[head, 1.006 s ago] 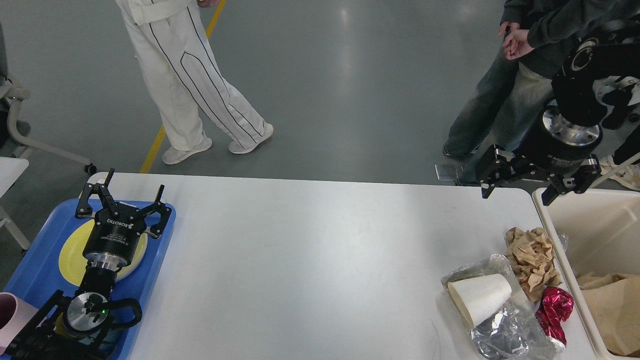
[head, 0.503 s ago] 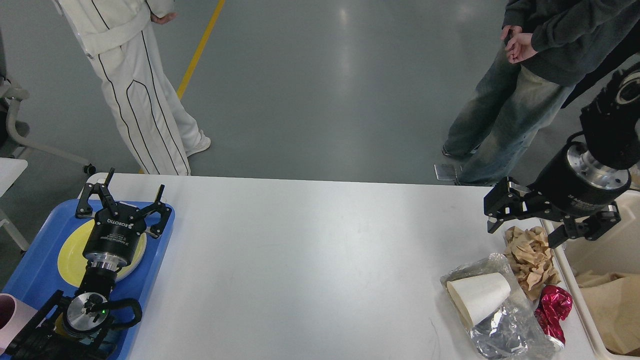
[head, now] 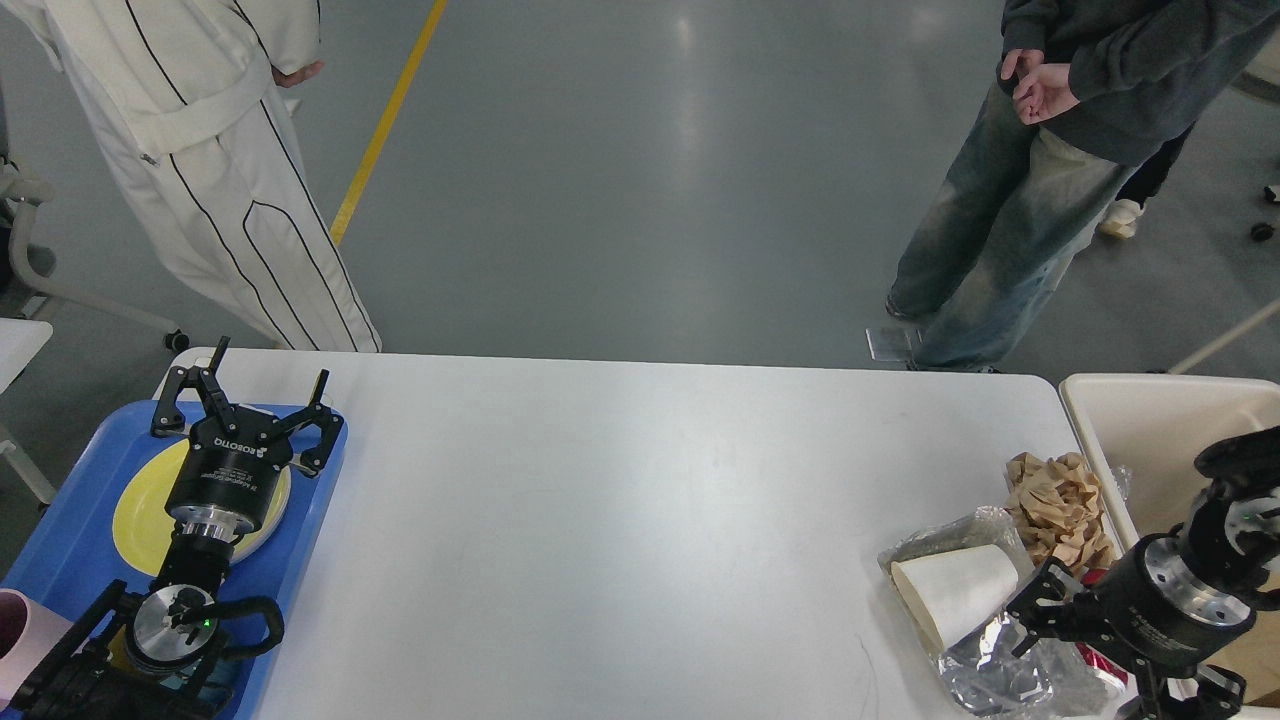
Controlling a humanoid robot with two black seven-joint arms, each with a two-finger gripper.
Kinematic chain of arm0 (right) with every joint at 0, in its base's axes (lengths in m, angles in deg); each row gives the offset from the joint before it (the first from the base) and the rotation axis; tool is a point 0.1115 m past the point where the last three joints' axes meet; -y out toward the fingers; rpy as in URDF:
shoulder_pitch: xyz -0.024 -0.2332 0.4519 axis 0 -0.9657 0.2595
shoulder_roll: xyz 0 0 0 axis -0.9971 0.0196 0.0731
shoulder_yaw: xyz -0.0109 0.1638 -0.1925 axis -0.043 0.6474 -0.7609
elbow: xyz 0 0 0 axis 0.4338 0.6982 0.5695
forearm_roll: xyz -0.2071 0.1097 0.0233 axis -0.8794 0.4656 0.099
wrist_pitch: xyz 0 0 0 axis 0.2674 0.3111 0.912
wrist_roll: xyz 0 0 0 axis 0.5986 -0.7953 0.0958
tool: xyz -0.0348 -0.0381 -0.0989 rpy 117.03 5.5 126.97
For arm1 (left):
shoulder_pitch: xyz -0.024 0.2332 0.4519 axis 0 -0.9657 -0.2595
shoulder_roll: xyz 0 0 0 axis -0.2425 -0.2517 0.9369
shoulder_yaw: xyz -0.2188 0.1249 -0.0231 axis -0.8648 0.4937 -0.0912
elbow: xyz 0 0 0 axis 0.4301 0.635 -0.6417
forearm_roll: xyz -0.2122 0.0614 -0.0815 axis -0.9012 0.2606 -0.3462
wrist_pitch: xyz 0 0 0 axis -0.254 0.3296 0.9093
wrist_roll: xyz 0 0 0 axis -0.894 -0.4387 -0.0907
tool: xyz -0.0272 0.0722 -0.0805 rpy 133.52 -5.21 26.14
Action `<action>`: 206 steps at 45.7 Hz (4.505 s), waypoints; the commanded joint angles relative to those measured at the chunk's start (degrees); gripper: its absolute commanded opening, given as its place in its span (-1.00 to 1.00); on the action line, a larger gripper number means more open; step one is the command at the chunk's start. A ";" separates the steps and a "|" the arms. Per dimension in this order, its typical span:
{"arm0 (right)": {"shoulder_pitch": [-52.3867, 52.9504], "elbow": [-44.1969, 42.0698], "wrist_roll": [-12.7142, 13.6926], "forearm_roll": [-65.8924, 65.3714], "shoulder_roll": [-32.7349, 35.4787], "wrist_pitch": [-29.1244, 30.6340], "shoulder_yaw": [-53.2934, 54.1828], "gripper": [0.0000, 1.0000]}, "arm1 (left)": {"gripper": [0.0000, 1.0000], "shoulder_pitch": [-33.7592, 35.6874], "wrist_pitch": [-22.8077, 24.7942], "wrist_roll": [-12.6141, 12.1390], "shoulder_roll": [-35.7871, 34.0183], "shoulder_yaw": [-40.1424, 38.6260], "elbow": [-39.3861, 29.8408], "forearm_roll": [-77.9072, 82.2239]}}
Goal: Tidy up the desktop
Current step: 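Lower the right gripper to the clear plastic bag near the bin, then grasp the clear plastic bag with the right gripper and lift, then carry the plastic bag with cup into the white bin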
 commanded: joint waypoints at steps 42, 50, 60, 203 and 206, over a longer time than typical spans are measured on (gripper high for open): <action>-27.89 -15.01 -0.19 10.94 -5.14 -22.34 16.75 -0.23 | 0.92 -0.01 -0.01 0.00 0.00 0.00 0.01 0.00; -28.77 -15.89 -0.19 11.03 -5.93 -22.34 17.01 -0.59 | 0.92 -0.01 -0.01 0.00 0.00 0.00 0.01 0.00; -30.44 -18.53 -0.19 15.16 -7.69 -21.64 17.10 -1.00 | 0.92 -0.01 -0.01 0.00 0.00 0.00 0.01 0.00; -63.22 -88.93 -0.37 14.37 -13.40 -11.35 12.44 -1.00 | 0.92 -0.01 -0.01 0.00 0.00 0.00 0.01 0.00; -64.71 -88.93 -0.37 14.37 -14.98 -11.80 12.27 -1.00 | 0.92 -0.01 -0.01 0.00 0.00 0.00 0.01 0.00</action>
